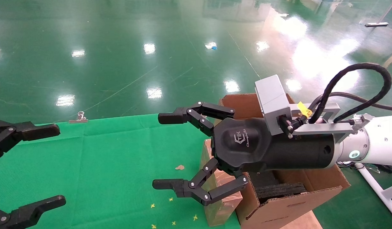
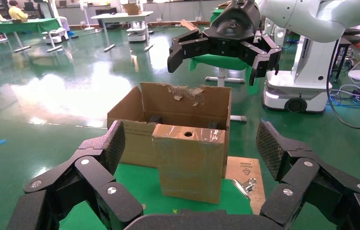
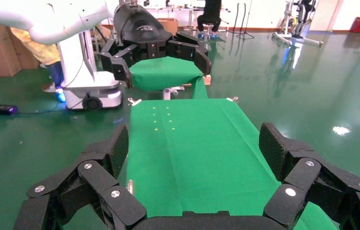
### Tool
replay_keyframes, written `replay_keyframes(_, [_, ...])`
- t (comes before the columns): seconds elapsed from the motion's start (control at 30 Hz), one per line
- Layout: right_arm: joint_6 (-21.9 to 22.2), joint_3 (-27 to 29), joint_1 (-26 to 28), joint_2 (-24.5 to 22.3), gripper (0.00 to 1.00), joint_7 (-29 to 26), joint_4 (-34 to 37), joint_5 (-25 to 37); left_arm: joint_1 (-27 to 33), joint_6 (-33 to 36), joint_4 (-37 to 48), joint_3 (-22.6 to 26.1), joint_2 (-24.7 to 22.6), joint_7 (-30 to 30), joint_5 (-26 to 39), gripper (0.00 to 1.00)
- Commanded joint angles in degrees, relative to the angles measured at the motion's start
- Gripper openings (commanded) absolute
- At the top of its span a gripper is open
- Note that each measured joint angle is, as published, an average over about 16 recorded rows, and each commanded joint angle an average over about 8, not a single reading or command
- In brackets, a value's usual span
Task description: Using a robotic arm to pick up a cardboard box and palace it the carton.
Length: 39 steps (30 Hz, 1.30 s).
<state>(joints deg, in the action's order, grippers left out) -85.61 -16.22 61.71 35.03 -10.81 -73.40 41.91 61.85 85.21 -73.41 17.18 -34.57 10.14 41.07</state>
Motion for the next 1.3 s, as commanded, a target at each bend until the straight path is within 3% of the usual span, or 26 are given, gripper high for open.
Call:
replay_keyframes(0.03, [0.0, 0.0, 0.0, 0.0, 1.0, 0.0, 0.0, 0.0, 0.0, 0.0, 0.0, 0.0, 0.0, 0.0, 0.0, 1.0])
replay_keyframes(0.57, [0.0, 0.0, 0.1, 0.0, 1.0, 0.0, -0.1, 0.2, 0.0, 0.0, 0.0, 0.0, 0.0, 0.0, 0.0, 1.0])
replay_keyframes(0.77, [0.6, -1.4, 1.5, 0.4, 1.0, -1.2, -1.4, 2.8, 0.0, 0.0, 0.0, 0.0, 0.0, 0.0, 0.0, 1.0])
replay_keyframes(1.03, [-1.7, -9.0, 10.5, 3.2, 1.0, -6.8, -4.0, 15.9, 0.0, 0.0, 0.0, 0.0, 0.0, 0.0, 0.0, 1.0])
replay_keyframes(1.3, [-5.0, -25.2, 26.2, 9.9, 1.0, -15.7, -4.3, 32.5, 0.0, 0.0, 0.1, 0.1, 0.0, 0.0, 0.0, 1.0])
